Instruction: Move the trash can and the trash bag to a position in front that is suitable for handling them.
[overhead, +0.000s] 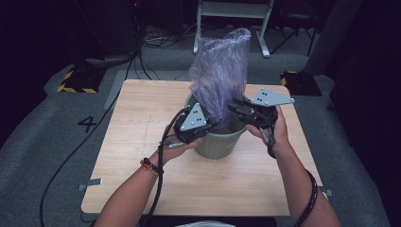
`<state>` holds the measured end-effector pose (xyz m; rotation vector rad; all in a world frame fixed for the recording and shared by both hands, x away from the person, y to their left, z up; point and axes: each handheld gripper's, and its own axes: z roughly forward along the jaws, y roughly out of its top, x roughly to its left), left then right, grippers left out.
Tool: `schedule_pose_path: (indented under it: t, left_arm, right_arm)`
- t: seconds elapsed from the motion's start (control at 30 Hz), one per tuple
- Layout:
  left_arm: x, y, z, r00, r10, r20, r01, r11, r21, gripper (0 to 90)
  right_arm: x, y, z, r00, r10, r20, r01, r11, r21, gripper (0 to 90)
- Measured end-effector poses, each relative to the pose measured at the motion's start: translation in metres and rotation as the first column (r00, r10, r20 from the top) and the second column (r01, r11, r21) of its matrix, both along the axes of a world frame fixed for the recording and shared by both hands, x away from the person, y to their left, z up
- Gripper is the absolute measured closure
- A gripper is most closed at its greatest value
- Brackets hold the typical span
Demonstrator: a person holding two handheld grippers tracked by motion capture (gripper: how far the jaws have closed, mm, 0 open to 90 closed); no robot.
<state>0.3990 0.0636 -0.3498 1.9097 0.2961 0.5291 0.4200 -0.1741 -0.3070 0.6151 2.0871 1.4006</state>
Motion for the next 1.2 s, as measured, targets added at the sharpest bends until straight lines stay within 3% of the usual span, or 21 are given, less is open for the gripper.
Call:
schedule_pose_path:
  t: [0.2,0.33,0.43,0.6,0.67,0.87,1.03,1.2]
  left_arm:
    - [0.000,0.001,-0.004,1.0000,0.005,-0.001,-0.005,1.0000,0.005,87.1]
    - [-0.001,0.001,-0.005,0.9999,0.016,0.000,-0.016,0.9998,0.009,81.0]
    - [-0.001,0.002,-0.004,0.9988,0.048,-0.010,-0.048,0.9988,-0.009,61.9]
    - [0.001,0.006,-0.001,0.9947,0.075,-0.070,-0.079,0.9955,-0.053,27.7]
    - [0.001,0.010,0.001,0.9945,0.065,-0.082,-0.072,0.9939,-0.084,22.1]
    - [0.002,0.017,0.015,0.9949,0.065,-0.077,-0.077,0.9835,-0.164,19.6]
    - [0.008,0.027,0.034,0.9936,0.068,-0.090,-0.089,0.9641,-0.250,19.7]
    - [0.014,0.026,0.047,0.9922,0.052,-0.113,-0.081,0.9611,-0.264,23.2]
  right_arm:
    - [0.000,0.002,-0.004,1.0000,0.009,0.004,-0.009,1.000,-0.006,88.8]
    - [-0.002,0.001,-0.006,0.9996,0.025,0.011,-0.025,1.000,0.002,90.0]
    - [-0.005,0.000,-0.008,0.9993,0.034,0.018,-0.034,0.999,0.006,90.0]
    - [-0.009,-0.003,-0.007,0.9986,0.040,0.034,-0.041,0.999,0.006,90.0]
    - [-0.012,-0.004,-0.008,0.9979,0.050,0.041,-0.050,0.999,-0.002,90.0]
    - [-0.023,-0.005,-0.010,0.9950,0.071,0.070,-0.070,0.997,-0.015,90.0]
    - [-0.034,-0.005,-0.011,0.9912,0.097,0.090,-0.093,0.995,-0.042,90.0]
    - [-0.041,-0.001,-0.017,0.9870,0.120,0.107,-0.109,0.989,-0.097,90.0]
